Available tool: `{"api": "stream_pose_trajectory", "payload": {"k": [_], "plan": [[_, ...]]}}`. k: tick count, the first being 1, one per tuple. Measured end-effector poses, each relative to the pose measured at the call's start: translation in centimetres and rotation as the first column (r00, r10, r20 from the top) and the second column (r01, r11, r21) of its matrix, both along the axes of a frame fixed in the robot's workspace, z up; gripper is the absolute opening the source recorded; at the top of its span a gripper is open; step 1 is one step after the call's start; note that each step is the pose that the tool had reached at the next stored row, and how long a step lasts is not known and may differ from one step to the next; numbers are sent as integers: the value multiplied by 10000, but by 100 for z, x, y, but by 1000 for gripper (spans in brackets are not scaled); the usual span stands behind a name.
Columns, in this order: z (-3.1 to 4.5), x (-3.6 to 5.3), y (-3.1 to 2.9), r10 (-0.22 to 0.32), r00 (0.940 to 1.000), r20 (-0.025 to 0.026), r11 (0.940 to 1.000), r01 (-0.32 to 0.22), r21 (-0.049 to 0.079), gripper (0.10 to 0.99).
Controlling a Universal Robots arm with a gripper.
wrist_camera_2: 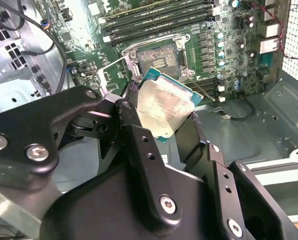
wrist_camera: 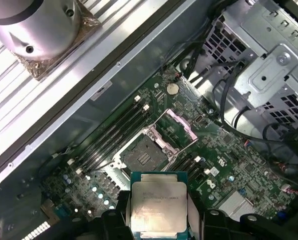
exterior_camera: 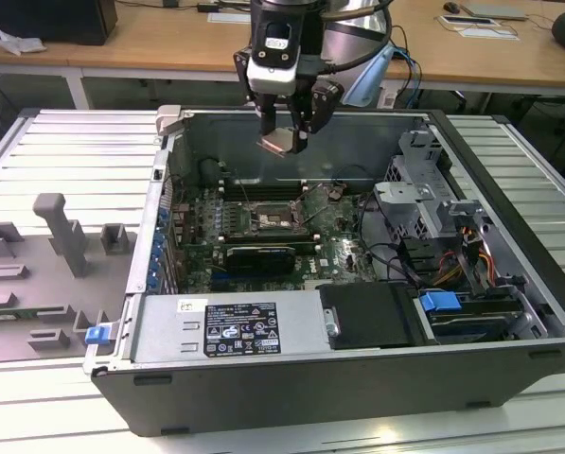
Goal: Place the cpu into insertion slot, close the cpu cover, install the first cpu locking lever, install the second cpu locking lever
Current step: 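Place the cpu into insertion slot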
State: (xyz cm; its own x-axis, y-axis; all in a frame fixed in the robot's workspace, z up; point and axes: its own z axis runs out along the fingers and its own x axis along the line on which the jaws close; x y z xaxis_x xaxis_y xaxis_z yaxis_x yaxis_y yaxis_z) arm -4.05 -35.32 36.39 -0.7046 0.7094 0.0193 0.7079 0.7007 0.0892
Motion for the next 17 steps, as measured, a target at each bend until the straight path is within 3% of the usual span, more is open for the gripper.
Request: {"api": "stream_pose_trajectory", "payload": {"k": [9,17], "plan": [[-3,0,0,-1302,9915,0,9915,1302,0,541],[-6,0,0,-2251,9743,0,9743,2251,0,541]]}}
